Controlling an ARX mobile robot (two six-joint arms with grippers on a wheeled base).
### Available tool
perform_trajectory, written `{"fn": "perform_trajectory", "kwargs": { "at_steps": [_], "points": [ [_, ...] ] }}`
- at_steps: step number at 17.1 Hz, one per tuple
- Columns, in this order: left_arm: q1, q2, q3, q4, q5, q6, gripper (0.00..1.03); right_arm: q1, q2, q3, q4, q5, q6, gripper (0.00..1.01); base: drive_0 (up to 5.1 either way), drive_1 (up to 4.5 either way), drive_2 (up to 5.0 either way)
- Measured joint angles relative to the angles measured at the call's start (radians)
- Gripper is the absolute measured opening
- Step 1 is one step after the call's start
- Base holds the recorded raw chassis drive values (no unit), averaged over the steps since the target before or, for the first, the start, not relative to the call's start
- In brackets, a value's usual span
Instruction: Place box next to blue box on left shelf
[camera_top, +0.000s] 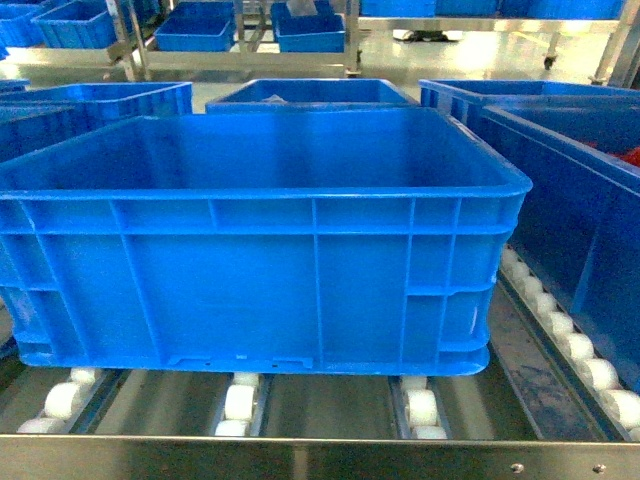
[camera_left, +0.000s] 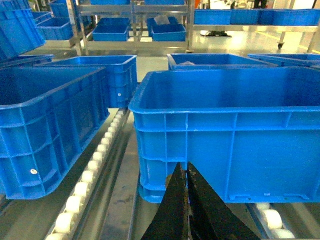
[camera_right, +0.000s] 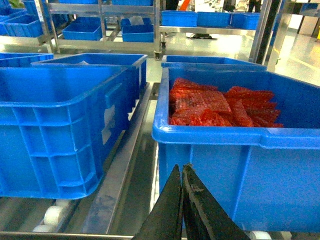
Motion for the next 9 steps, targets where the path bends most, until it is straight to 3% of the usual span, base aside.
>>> {"fn": "perform_trajectory", "kwargs": {
  "at_steps": [1, 2, 4, 9],
  "points": [
    [0.0, 0.0, 0.0, 0.004, 0.003, 0.001, 0.02, 0.0, 0.0, 0.0, 0.01, -0.001, 0.0, 0.01, 0.0, 0.0, 0.0],
    [0.0, 0.0, 0.0, 0.008, 0.001, 0.001, 0.09, 0.0, 0.0, 0.0, 0.003, -0.001, -0.001, 0.1, 0.0, 0.0, 0.0],
    [0.0, 0.0, 0.0, 0.005, 0.002, 0.001, 0.37, 0.0, 0.0, 0.0, 0.005, -0.001, -0.001, 0.38, 0.0, 0.0, 0.0],
    [0.0, 0.0, 0.0, 0.005, 0.002, 0.001, 0.93, 0.0, 0.0, 0.0, 0.005, -0.001, 0.0, 0.95, 0.0, 0.0, 0.0]
  ]
}}
